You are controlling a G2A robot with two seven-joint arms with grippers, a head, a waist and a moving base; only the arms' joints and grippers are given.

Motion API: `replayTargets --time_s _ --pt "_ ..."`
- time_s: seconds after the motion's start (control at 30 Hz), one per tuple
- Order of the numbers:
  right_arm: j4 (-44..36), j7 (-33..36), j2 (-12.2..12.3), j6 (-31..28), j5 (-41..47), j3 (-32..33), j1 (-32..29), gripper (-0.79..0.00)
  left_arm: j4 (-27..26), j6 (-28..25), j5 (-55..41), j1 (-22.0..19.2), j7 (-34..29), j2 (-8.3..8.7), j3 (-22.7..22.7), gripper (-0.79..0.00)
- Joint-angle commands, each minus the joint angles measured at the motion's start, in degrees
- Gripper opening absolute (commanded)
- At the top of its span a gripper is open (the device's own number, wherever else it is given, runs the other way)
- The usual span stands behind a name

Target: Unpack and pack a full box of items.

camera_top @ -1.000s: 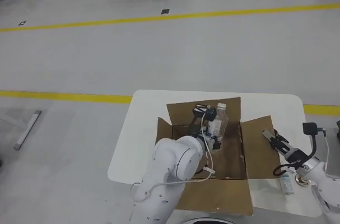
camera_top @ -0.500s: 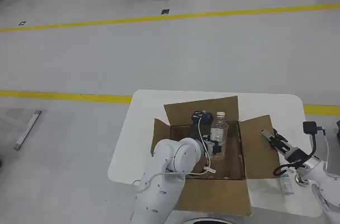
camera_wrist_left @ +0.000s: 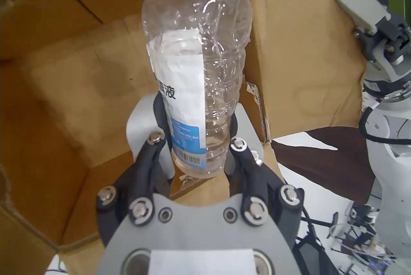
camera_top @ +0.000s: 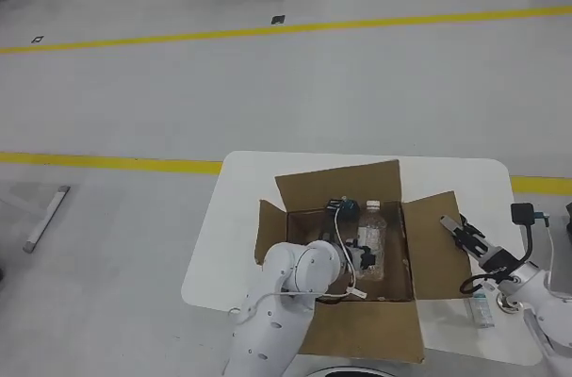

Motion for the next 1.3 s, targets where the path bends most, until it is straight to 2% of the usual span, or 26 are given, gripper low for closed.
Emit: replayTargets --time_s 0.0,0.27,0.6,0.93,1.03,1.07,1.1,1.13,1.17,1.23,1.27 --pt "0.0 0.0 0.0 0.2 0.9 -0.1 -0.1 -0.785 1.9 1.2 -1.5 0.1 0.3 -0.11 0.4 -0.785" --pt "-1.3 0.8 0.0 0.3 3.3 0.1 -0.8 -0.785 10.6 6.8 -9.3 -1.7 3.9 -0.67 -0.8 -0.785" --pt "-2.4 1.5 0.1 0.0 3.1 -0.3 -1.4 -0.785 19.1 6.0 -12.3 -4.8 6.0 -0.75 0.0 -0.785" --pt "-1.6 1.7 0.1 0.4 2.4 -1.1 -0.8 -0.785 25.0 4.1 -12.0 -8.2 7.1 -1.24 3.8 -0.785" --pt "-1.3 1.6 0.1 0.4 2.1 -1.2 -0.8 -0.785 26.0 4.0 -12.7 -8.6 7.4 -1.37 4.5 -0.705" --pt "-1.2 1.5 0.1 0.4 2.1 -1.3 -0.9 -0.785 26.4 4.0 -12.9 -8.7 7.4 -1.41 4.7 -0.65" --pt "-1.1 1.4 0.1 0.4 2.0 -1.3 -0.9 -0.785 26.7 3.9 -13.0 -8.9 7.4 -1.45 4.9 -0.563" --pt "-1.0 1.4 0.1 0.5 1.9 -1.4 -0.9 -0.785 26.9 3.1 -13.3 -9.1 7.5 -1.49 5.2 -0.428" --pt "-0.9 1.4 0.1 0.5 1.9 -1.5 -0.9 -0.785 27.4 2.5 -13.2 -9.3 7.5 -1.51 5.6 -0.4" --pt "-0.7 1.3 0.1 0.5 1.9 -1.7 -0.8 -0.785 28.3 2.3 -13.3 -9.7 7.8 -1.59 6.0 -0.099" --pt "-0.6 1.3 0.1 0.6 1.8 -1.8 -0.7 -0.785 28.6 2.3 -13.3 -10.0 7.8 -1.64 6.3 0.0"
